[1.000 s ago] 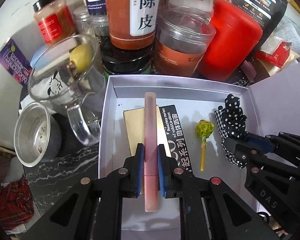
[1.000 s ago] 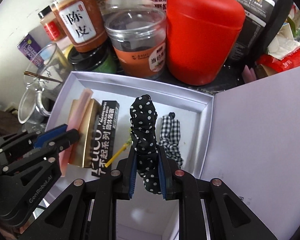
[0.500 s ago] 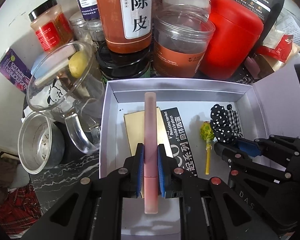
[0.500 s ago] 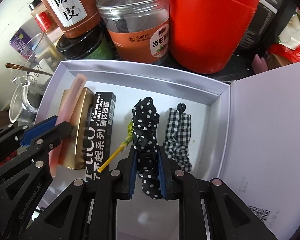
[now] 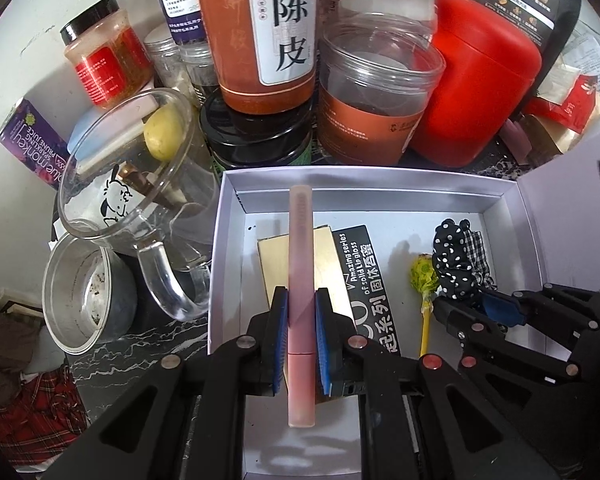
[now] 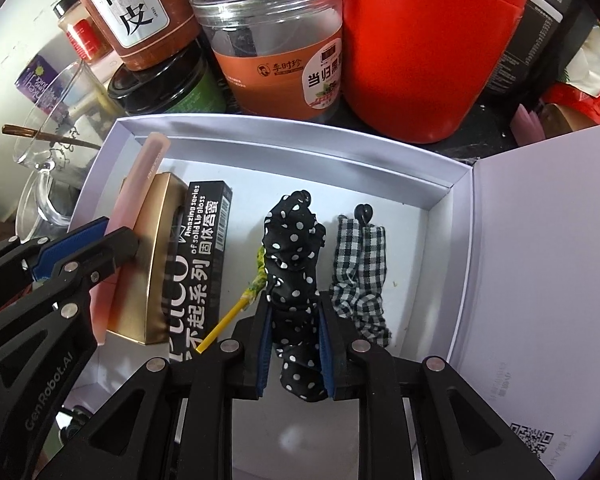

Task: Organize rigid objects
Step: 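Lower the comb and polka-dot scrunchie into the box and open the right tool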

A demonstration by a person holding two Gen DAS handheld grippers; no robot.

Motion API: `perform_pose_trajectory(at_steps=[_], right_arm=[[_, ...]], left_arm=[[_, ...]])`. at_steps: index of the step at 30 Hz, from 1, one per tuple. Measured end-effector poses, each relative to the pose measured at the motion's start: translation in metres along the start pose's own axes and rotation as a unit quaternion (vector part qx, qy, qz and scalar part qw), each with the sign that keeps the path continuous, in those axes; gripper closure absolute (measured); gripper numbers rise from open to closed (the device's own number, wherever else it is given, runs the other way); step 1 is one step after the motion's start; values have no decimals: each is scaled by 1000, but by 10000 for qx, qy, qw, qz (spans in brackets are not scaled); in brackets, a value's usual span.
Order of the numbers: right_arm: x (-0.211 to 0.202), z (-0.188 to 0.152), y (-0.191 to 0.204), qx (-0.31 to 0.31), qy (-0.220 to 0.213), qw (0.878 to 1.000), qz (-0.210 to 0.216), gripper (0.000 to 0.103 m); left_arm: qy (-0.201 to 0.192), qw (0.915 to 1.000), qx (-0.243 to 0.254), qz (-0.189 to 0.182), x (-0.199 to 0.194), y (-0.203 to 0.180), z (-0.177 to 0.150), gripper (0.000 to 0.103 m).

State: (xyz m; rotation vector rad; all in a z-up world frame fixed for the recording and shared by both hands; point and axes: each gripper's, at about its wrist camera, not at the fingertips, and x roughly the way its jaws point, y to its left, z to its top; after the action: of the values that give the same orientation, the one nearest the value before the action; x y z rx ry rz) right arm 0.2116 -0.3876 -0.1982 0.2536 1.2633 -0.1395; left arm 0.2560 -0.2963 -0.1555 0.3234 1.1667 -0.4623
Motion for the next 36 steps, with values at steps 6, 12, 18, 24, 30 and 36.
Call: perform_pose_trajectory(at_steps=[6, 12, 18, 24, 30, 36], right_arm=[[-10, 0, -4, 15, -28, 10000, -55, 81], [-21, -3, -6, 56, -81, 9998, -175, 80], [-35, -5, -7, 67, -172, 9995, -257, 77], [-50, -8, -9, 95, -248, 9992, -308, 75], [-65, -13, -7, 106, -320, 9990, -292, 75], [-86, -16, -7, 94, -443, 9985, -310, 75]], left_arm=[[33, 9999, -66, 92, -3, 3, 0, 89], [31, 9999, -120, 106, -4, 5, 2, 89], [59, 9998, -155, 54, -6, 5, 4, 89], [-8, 9997, -238, 3, -16, 9, 1, 89], [-123, 9996, -246, -103, -36, 13, -5, 89], [-250, 9991, -326, -38, -60, 20, -10, 89]])
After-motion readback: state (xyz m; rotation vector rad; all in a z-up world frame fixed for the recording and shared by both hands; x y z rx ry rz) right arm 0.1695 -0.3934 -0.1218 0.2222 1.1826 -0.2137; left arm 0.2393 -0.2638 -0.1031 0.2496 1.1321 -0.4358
